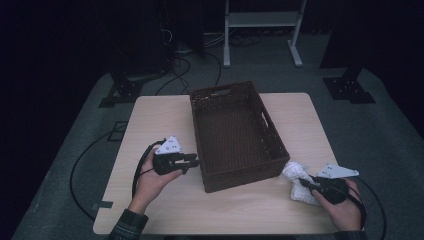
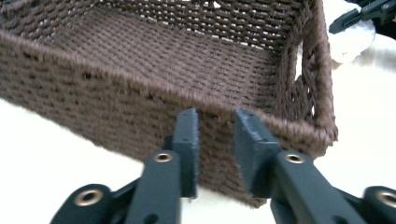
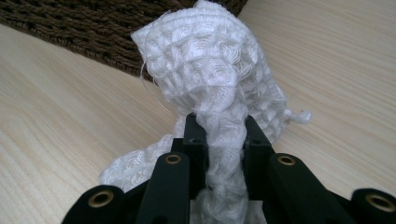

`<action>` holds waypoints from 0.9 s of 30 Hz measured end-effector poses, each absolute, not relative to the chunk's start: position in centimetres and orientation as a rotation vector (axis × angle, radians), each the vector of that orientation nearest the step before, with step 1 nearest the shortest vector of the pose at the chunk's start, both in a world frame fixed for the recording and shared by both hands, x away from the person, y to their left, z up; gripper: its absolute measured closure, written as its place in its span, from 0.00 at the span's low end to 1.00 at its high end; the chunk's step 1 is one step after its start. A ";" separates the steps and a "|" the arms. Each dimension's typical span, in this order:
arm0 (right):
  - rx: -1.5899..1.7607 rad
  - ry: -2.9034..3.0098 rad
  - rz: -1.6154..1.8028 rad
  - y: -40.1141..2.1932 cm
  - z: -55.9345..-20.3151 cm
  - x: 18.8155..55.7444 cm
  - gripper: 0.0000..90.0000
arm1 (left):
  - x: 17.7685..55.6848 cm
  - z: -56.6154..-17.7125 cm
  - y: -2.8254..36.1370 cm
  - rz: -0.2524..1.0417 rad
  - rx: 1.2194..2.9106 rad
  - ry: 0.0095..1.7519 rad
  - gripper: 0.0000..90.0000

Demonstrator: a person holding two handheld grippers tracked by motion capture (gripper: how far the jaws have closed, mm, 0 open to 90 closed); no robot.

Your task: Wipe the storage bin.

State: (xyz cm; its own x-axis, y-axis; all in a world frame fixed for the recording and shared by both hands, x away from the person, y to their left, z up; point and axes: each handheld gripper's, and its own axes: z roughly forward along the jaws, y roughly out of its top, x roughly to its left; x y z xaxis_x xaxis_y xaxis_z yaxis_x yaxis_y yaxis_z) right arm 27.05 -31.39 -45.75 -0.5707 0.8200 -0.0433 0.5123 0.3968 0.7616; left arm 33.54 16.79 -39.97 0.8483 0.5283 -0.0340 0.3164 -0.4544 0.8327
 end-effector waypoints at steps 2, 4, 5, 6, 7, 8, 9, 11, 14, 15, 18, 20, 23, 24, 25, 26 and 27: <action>1.147 2.242 1.010 -31.6 -45.8 26.9 0.85 | 33.3 -40.3 17.1 0.290 2.088 0.623 0.71; 1.148 2.240 1.012 -31.7 -45.8 26.8 0.85 | 33.0 -40.8 17.3 0.292 2.091 0.630 0.67; 1.150 2.239 1.010 -31.7 -45.8 26.7 0.85 | 32.9 -41.0 17.3 0.290 2.094 0.633 0.64; 1.153 2.239 1.011 -31.7 -45.8 26.7 0.85 | 32.7 -41.2 17.3 0.291 2.098 0.636 0.61; 1.153 2.240 1.011 -31.7 -45.8 26.7 0.85 | 32.6 -41.5 17.3 0.290 2.100 0.635 0.58; 1.152 2.240 1.011 -31.7 -45.8 26.7 0.85 | 32.4 -41.7 17.2 0.285 2.103 0.635 0.55; 1.148 2.241 1.012 -31.7 -45.8 26.7 0.85 | 32.3 -42.0 17.1 0.284 2.105 0.635 0.52; 1.148 2.242 1.014 -31.6 -45.8 26.7 0.85 | 32.0 -42.6 16.9 0.275 2.115 0.626 0.48; 1.151 2.243 1.015 -31.6 -45.8 26.7 0.85 | 31.5 -43.6 16.5 0.267 2.142 0.617 0.45; 1.149 2.243 1.015 -31.6 -45.8 26.7 0.85 | 31.4 -43.9 16.3 0.263 2.151 0.614 0.45; 1.148 2.241 1.016 -31.6 -45.8 26.7 0.85 | 31.1 -44.7 15.9 0.249 2.166 0.609 0.44; 1.148 2.242 1.015 -31.6 -45.8 26.7 0.85 | 31.0 -45.1 15.6 0.239 2.175 0.609 0.44; 1.149 2.242 1.015 -31.5 -45.8 26.7 0.85 | 30.9 -45.7 15.2 0.243 2.175 0.611 0.43; 1.150 2.241 1.015 -31.5 -45.8 26.7 0.85 | 30.9 -45.9 15.1 0.248 2.184 0.604 0.42; 1.150 2.242 1.014 -31.5 -45.8 26.7 0.85 | 30.9 -46.1 15.0 0.253 2.195 0.598 0.41; 1.150 2.241 1.014 -31.5 -45.8 26.7 0.85 | 30.9 -46.3 14.8 0.244 2.196 0.599 0.40; 1.149 2.241 1.013 -31.5 -45.8 26.7 0.85 | 30.9 -46.5 14.6 0.239 2.197 0.598 0.39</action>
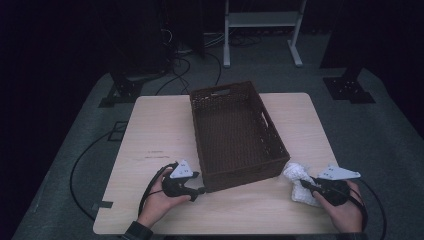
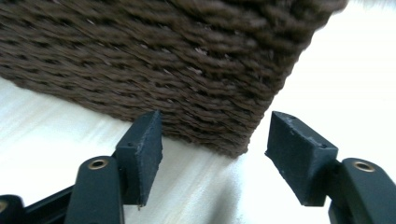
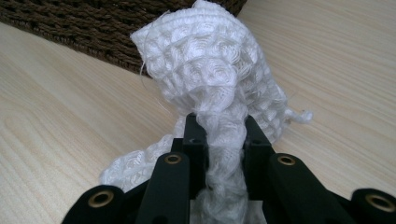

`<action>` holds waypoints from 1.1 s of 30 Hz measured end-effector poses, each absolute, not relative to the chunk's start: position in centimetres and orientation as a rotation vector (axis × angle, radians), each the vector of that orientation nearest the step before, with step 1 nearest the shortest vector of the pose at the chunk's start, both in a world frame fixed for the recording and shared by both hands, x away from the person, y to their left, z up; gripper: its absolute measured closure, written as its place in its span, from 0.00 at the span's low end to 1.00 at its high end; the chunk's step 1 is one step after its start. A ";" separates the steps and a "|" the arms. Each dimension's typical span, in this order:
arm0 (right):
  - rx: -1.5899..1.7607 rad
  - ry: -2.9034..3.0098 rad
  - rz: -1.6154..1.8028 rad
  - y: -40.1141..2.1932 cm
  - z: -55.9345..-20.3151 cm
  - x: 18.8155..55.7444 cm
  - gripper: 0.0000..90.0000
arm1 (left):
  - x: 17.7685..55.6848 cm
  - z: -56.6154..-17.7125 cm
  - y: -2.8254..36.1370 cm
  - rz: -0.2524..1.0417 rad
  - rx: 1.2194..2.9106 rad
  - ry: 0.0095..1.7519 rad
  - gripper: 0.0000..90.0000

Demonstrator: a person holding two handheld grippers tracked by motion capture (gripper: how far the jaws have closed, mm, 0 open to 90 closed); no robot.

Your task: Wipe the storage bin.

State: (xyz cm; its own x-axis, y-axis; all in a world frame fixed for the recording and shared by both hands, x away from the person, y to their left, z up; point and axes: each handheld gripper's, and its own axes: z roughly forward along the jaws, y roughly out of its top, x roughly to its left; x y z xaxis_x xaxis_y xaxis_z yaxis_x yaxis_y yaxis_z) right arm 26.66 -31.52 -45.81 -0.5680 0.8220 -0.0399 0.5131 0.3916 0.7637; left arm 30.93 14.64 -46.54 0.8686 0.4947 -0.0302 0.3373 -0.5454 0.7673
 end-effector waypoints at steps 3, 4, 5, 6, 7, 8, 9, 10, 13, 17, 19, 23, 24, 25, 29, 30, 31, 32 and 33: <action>1.151 2.241 1.013 -31.5 -45.8 26.7 0.85 | 31.0 -47.0 14.3 0.242 2.206 0.595 0.36; 1.150 2.241 1.012 -31.5 -45.8 26.7 0.85 | 31.1 -47.2 14.1 0.244 2.198 0.603 0.36; 1.149 2.241 1.012 -31.5 -45.8 26.7 0.85 | 31.1 -47.3 14.0 0.246 2.197 0.608 0.36; 1.149 2.241 1.012 -31.5 -45.8 26.6 0.85 | 31.2 -47.4 13.9 0.245 2.210 0.610 0.35; 1.150 2.241 1.012 -31.5 -45.8 26.6 0.85 | 31.3 -47.5 13.8 0.250 2.216 0.610 0.35; 1.150 2.241 1.012 -31.5 -45.8 26.6 0.85 | 31.3 -47.7 13.6 0.253 2.220 0.610 0.35; 1.151 2.241 1.012 -31.5 -45.8 26.6 0.85 | 31.4 -47.7 13.5 0.252 2.225 0.610 0.35; 1.150 2.241 1.011 -31.5 -45.8 26.7 0.85 | 31.5 -47.8 13.4 0.257 2.232 0.610 0.34; 1.148 2.242 1.011 -31.5 -45.8 26.7 0.85 | 31.6 -47.9 13.1 0.264 2.231 0.613 0.34; 1.150 2.240 1.011 -31.5 -45.8 26.6 0.85 | 31.6 -47.9 12.7 0.272 2.224 0.628 0.34; 1.151 2.240 1.011 -31.5 -45.8 26.7 0.85 | 31.6 -47.9 12.4 0.280 2.226 0.629 0.34; 1.147 2.240 1.010 -31.4 -45.8 26.7 0.85 | 31.6 -48.1 11.7 0.304 2.213 0.632 0.35; 1.145 2.241 1.010 -31.4 -45.8 26.7 0.85 | 31.6 -48.2 11.5 0.309 2.213 0.630 0.35; 1.145 2.241 1.009 -31.4 -45.8 26.7 0.85 | 31.6 -48.3 11.3 0.316 2.211 0.628 0.35; 1.145 2.243 1.006 -31.4 -45.8 26.7 0.85 | 31.6 -48.4 10.3 0.340 2.209 0.628 0.35; 1.145 2.242 1.007 -31.4 -45.8 26.7 0.85 | 31.6 -48.4 10.1 0.346 2.214 0.622 0.35; 1.145 2.242 1.007 -31.4 -45.8 26.7 0.85 | 31.6 -48.4 10.0 0.348 2.210 0.623 0.35; 1.145 2.242 1.006 -31.5 -45.8 26.7 0.85 | 31.6 -48.4 9.9 0.349 2.216 0.620 0.34; 1.149 2.242 1.006 -31.5 -45.8 26.7 0.85 | 31.5 -48.4 9.8 0.354 2.220 0.619 0.34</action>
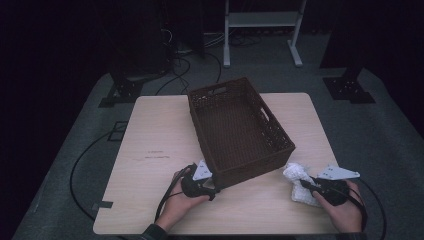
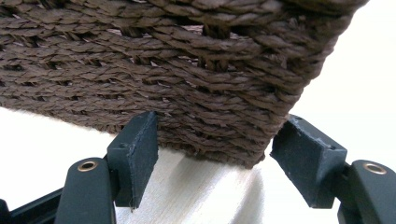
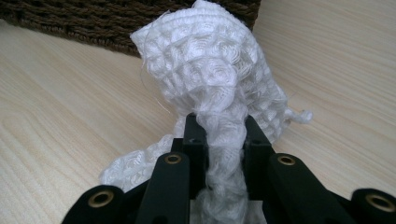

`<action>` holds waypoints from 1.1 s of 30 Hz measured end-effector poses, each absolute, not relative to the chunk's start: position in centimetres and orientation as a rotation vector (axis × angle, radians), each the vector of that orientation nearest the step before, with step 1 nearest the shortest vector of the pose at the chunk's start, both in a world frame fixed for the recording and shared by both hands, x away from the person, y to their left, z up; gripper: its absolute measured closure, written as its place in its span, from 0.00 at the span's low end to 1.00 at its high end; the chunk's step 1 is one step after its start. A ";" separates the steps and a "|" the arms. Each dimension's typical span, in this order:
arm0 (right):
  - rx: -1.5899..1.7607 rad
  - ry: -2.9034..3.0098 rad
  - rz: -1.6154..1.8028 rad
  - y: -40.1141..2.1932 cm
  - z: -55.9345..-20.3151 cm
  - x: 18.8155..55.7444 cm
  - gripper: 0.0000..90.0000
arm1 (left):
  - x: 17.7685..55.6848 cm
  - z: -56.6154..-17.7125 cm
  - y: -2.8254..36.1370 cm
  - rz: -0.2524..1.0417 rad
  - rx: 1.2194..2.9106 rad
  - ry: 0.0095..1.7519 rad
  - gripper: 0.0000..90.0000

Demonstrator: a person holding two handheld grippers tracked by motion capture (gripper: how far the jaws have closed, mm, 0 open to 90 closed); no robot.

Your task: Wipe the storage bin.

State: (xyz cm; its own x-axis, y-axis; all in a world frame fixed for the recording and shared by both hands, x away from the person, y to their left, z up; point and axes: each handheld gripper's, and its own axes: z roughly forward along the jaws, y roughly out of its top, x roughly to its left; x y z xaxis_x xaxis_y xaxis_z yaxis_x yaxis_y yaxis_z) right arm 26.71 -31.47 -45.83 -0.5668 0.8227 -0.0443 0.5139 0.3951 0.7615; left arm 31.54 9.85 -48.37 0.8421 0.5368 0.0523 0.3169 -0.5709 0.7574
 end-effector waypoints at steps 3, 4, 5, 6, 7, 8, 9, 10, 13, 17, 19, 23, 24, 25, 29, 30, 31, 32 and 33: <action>1.150 2.240 1.007 -31.5 -45.8 26.7 0.85 | 31.4 -48.4 9.9 0.357 2.219 0.649 0.34; 1.150 2.241 1.007 -31.5 -45.8 26.7 0.85 | 31.5 -48.5 10.0 0.362 2.230 0.659 0.34; 1.151 2.241 1.007 -31.6 -45.9 26.7 0.85 | 31.5 -48.6 10.0 0.357 2.238 0.671 0.33; 1.150 2.242 1.006 -31.6 -45.9 26.7 0.85 | 31.5 -48.7 10.0 0.349 2.233 0.678 0.32; 1.150 2.242 1.006 -31.6 -45.9 26.7 0.85 | 31.6 -48.8 10.0 0.345 2.238 0.680 0.32; 1.149 2.243 1.006 -31.6 -45.9 26.7 0.85 | 31.6 -48.9 9.8 0.347 2.242 0.682 0.31; 1.152 2.244 1.005 -31.6 -45.9 26.7 0.85 | 31.6 -48.9 9.7 0.344 2.241 0.683 0.30; 1.153 2.245 1.005 -31.5 -45.9 26.7 0.85 | 31.6 -49.0 9.6 0.352 2.243 0.684 0.29; 1.151 2.244 1.004 -31.5 -45.9 26.7 0.85 | 31.6 -49.2 9.3 0.373 2.232 0.712 0.27; 1.152 2.245 1.004 -31.5 -45.9 26.7 0.85 | 31.9 -49.6 9.1 0.347 2.241 0.745 0.21; 1.153 2.243 1.005 -31.5 -45.9 26.7 0.85 | 32.0 -49.7 9.1 0.342 2.234 0.752 0.20; 1.151 2.243 1.005 -31.4 -45.9 26.7 0.85 | 32.0 -49.8 9.1 0.339 2.228 0.751 0.20; 1.148 2.244 1.006 -31.4 -45.9 26.7 0.85 | 32.0 -49.8 9.1 0.340 2.222 0.748 0.20; 1.146 2.244 1.006 -31.4 -45.9 26.7 0.85 | 32.0 -50.0 9.1 0.343 2.207 0.748 0.21; 1.145 2.240 1.012 -31.3 -45.7 26.7 0.85 | 31.9 -50.0 9.1 0.348 2.199 0.743 0.21; 1.143 2.237 1.015 -31.3 -45.6 26.7 0.85 | 31.9 -50.0 9.1 0.348 2.198 0.744 0.21; 1.144 2.234 1.018 -31.3 -45.6 26.6 0.85 | 31.9 -50.0 9.1 0.348 2.198 0.744 0.21; 1.140 2.230 1.022 -31.4 -45.4 26.6 0.85 | 31.9 -50.0 9.1 0.349 2.198 0.744 0.21; 1.138 2.225 1.029 -31.4 -45.3 26.6 0.85 | 31.9 -50.0 9.1 0.347 2.198 0.745 0.21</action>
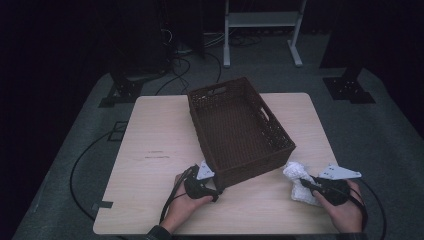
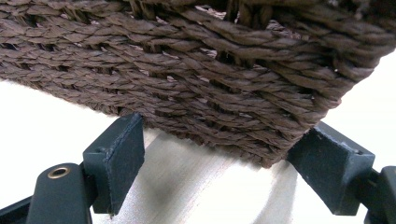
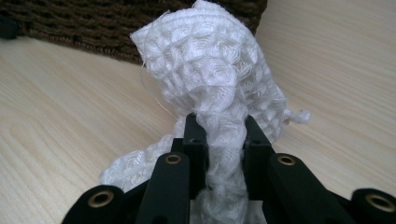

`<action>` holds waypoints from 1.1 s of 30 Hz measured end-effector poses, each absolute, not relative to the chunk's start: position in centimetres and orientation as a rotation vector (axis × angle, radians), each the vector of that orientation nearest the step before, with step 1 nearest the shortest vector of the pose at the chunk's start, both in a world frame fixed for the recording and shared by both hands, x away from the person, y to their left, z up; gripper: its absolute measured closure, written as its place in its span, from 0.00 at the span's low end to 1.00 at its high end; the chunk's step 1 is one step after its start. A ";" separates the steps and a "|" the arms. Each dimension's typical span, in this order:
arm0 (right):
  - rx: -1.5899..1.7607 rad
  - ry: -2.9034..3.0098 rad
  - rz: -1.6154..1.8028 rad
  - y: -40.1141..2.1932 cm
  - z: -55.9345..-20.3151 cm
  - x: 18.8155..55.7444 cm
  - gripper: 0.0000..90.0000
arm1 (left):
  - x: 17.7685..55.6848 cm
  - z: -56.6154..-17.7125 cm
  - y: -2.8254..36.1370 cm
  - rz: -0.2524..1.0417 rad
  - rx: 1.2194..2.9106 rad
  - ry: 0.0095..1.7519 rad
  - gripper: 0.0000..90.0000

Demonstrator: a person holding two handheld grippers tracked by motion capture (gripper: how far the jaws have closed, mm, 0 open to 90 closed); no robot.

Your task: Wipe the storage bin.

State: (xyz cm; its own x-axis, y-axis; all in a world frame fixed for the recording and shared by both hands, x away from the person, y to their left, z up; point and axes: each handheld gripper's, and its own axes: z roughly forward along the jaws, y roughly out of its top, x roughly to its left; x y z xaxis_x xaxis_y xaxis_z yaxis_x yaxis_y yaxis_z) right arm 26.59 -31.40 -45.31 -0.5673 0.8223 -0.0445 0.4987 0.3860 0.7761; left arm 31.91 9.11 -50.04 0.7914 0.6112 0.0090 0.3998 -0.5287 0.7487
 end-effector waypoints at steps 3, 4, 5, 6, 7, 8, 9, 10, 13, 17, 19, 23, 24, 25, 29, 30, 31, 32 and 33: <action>1.135 2.210 1.047 -31.5 -44.8 26.6 0.85 | 31.9 -50.0 9.1 0.348 2.197 0.745 0.21; 1.130 2.205 1.050 -31.5 -44.6 26.6 0.85 | 31.9 -50.0 9.1 0.348 2.197 0.745 0.22; 1.130 2.200 1.051 -31.4 -44.4 26.6 0.85 | 31.9 -50.0 9.1 0.348 2.197 0.745 0.22; 1.128 2.193 1.061 -31.5 -44.2 26.7 0.85 | 31.9 -50.1 9.1 0.349 2.197 0.745 0.22; 1.122 2.187 1.075 -31.5 -43.9 26.7 0.84 | 31.9 -50.0 9.1 0.349 2.197 0.745 0.21; 1.120 2.180 1.087 -31.5 -43.7 26.8 0.85 | 31.9 -50.0 9.1 0.349 2.197 0.745 0.22; 1.111 2.175 1.094 -31.4 -43.4 26.9 0.85 | 31.9 -50.0 9.1 0.348 2.197 0.745 0.21; 1.106 2.172 1.095 -31.3 -43.1 26.9 0.84 | 31.9 -50.0 9.1 0.349 2.197 0.745 0.21; 1.080 2.160 1.099 -31.0 -42.4 27.5 0.85 | 31.9 -50.1 9.1 0.349 2.196 0.746 0.22; 1.049 2.154 1.100 -30.4 -41.8 28.6 0.85 | 31.9 -50.1 9.1 0.349 2.196 0.747 0.22; 1.043 2.154 1.097 -30.1 -41.8 29.2 0.85 | 31.9 -50.1 9.1 0.349 2.196 0.747 0.22; 1.041 2.169 1.071 -29.6 -42.3 30.5 0.85 | 31.9 -50.0 9.1 0.349 2.198 0.745 0.22; 1.042 2.176 1.066 -29.6 -42.4 30.7 0.85 | 31.9 -50.0 9.1 0.349 2.198 0.745 0.22; 1.052 2.179 1.061 -29.5 -42.6 30.9 0.85 | 31.9 -50.0 9.1 0.348 2.199 0.744 0.22; 1.052 2.197 1.047 -29.1 -43.1 31.6 0.85 | 31.9 -50.0 9.2 0.348 2.199 0.742 0.22; 1.054 2.200 1.048 -29.0 -43.3 31.7 0.85 | 31.9 -50.0 9.2 0.347 2.200 0.742 0.22; 1.056 2.204 1.046 -29.0 -43.4 31.8 0.85 | 31.9 -50.0 9.2 0.347 2.200 0.741 0.22; 1.064 2.211 1.041 -29.0 -43.6 31.9 0.85 | 31.9 -50.0 9.2 0.347 2.200 0.741 0.22; 1.064 2.215 1.040 -29.0 -43.8 32.1 0.85 | 31.9 -50.0 9.2 0.348 2.200 0.741 0.22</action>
State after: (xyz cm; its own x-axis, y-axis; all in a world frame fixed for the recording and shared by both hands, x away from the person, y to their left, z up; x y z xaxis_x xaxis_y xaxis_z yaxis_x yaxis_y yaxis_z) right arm 32.07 -28.98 -43.83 -0.5893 0.8035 -0.0846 0.4479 0.4121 0.7934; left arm 31.87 9.17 -50.04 0.7933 0.6087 0.0109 0.3974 -0.5312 0.7483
